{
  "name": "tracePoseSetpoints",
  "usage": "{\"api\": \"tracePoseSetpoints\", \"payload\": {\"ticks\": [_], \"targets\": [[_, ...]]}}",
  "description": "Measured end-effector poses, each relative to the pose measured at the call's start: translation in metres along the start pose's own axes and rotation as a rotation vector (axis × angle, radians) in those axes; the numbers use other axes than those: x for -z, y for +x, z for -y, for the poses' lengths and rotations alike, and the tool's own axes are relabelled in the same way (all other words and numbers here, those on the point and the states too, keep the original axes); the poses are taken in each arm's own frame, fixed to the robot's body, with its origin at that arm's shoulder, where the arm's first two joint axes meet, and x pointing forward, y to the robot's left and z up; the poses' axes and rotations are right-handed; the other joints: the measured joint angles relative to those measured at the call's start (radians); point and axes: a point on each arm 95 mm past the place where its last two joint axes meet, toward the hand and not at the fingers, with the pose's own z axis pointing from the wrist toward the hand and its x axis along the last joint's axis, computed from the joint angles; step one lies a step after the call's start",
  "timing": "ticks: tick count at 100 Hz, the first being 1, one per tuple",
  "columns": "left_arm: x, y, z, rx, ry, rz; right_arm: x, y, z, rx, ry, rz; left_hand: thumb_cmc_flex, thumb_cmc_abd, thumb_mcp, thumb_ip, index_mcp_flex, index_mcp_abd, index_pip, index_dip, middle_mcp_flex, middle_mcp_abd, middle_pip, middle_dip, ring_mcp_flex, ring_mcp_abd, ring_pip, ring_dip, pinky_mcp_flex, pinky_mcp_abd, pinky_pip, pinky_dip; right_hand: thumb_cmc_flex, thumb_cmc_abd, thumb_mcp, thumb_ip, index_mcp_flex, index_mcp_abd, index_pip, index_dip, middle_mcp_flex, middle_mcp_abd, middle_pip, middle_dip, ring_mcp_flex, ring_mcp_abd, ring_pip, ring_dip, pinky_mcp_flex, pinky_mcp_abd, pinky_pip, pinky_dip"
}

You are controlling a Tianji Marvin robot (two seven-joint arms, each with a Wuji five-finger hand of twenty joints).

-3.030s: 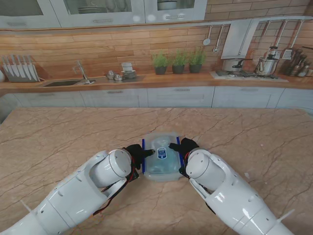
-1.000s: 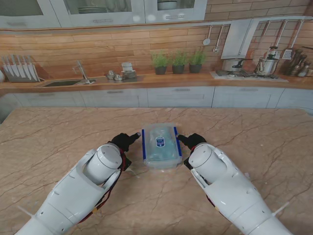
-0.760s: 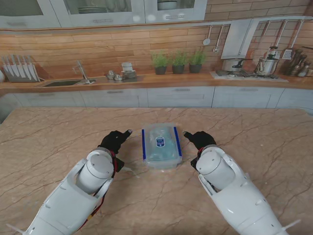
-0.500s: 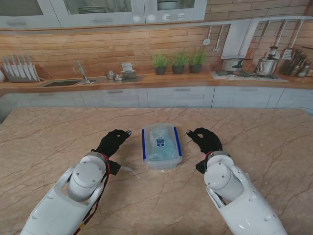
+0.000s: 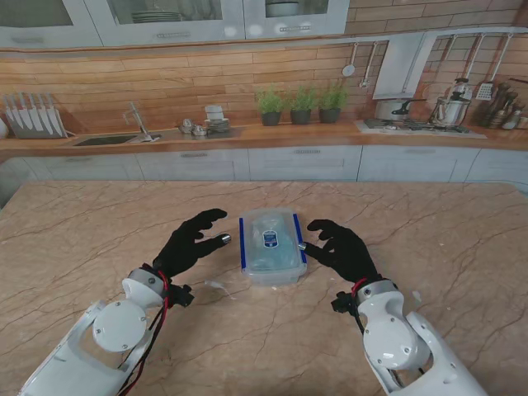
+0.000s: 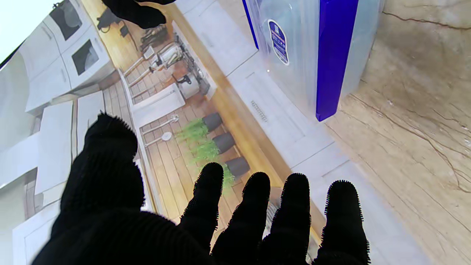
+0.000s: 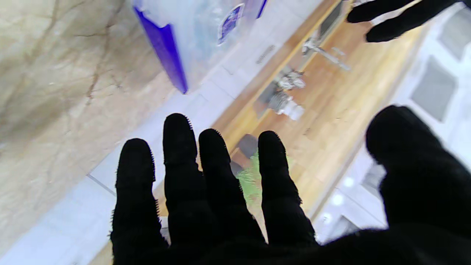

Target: Fold the bubble film and place it into the plastic crate

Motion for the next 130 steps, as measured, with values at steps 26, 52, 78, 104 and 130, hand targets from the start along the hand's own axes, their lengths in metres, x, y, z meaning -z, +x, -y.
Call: {"api": "tracePoseSetpoints", "payload": {"ticks": [26, 52, 78, 104, 130], "targets": [[0.02, -0.008, 0.007, -0.02, -0.046, -0.025, 0.021, 0.013, -0.001, -0.044, 0.009, -0.192, -0.041, -0.119, 0.183, 0.0, 0.019, -0.007, -0.028, -0.017, 0.001, 0.0, -0.04, -0.01, 0.023, -0.001, -0.046, -0.016, 0.043, -0.003, -0.142, 0.04, 0.03, -0.114, 0.067, -0.022, -0.067, -0.052, 0.02, -0.047, 0.009, -0.064, -0.073, 0.0, 0.002, -0.059, -0.12, -0.016, 0.038, -0.03, -0.139, 0.036], [0.035, -0.003, 0.009, -0.213, -0.072, -0.148, 0.03, 0.027, -0.005, -0.074, 0.093, -0.325, -0.19, -0.273, 0.5, -0.001, 0.008, -0.008, -0.031, -0.025, 0.001, -0.012, -0.054, -0.012, 0.025, -0.01, -0.071, -0.024, 0.091, -0.004, -0.206, 0.079, 0.01, -0.12, 0.075, -0.033, -0.118, -0.086, 0.007, -0.064, -0.02, -0.089, -0.149, 0.0, 0.001, -0.083, -0.231, -0.044, 0.038, -0.043, -0.239, 0.05], [0.042, 0.007, 0.009, -0.173, -0.121, -0.218, 0.034, 0.031, -0.007, -0.094, 0.109, -0.371, -0.202, -0.273, 0.524, -0.013, 0.008, -0.008, -0.031, -0.025, 0.002, -0.012, -0.055, -0.014, 0.05, -0.01, -0.073, -0.033, 0.113, -0.001, -0.233, 0.082, -0.003, -0.12, 0.073, -0.033, -0.129, -0.094, 0.003, -0.075, -0.02, -0.091, -0.176, 0.0, 0.001, -0.083, -0.265, -0.05, 0.038, -0.043, -0.265, 0.085], [0.042, 0.012, 0.012, -0.189, -0.144, -0.248, 0.031, 0.032, -0.006, -0.12, 0.112, -0.373, -0.201, -0.273, 0.523, -0.024, 0.008, -0.008, -0.031, -0.037, 0.042, -0.013, -0.073, -0.022, 0.066, -0.01, -0.073, -0.04, 0.136, 0.01, -0.273, 0.095, -0.026, -0.12, 0.079, -0.033, -0.129, -0.097, 0.0, -0.075, -0.02, -0.091, -0.188, 0.0, 0.001, -0.083, -0.277, -0.05, 0.038, -0.043, -0.273, 0.101], [0.038, 0.009, 0.011, -0.179, -0.181, -0.198, 0.032, 0.031, -0.009, -0.11, 0.089, -0.373, -0.2, -0.273, 0.491, -0.031, 0.011, -0.008, -0.031, -0.04, 0.054, -0.013, -0.086, -0.023, 0.076, -0.01, -0.073, -0.046, 0.156, 0.019, -0.313, 0.109, -0.045, -0.12, 0.082, -0.033, -0.128, -0.097, -0.001, -0.075, -0.02, -0.091, -0.188, 0.0, 0.001, -0.084, -0.277, -0.044, 0.038, -0.043, -0.277, 0.122]]}}
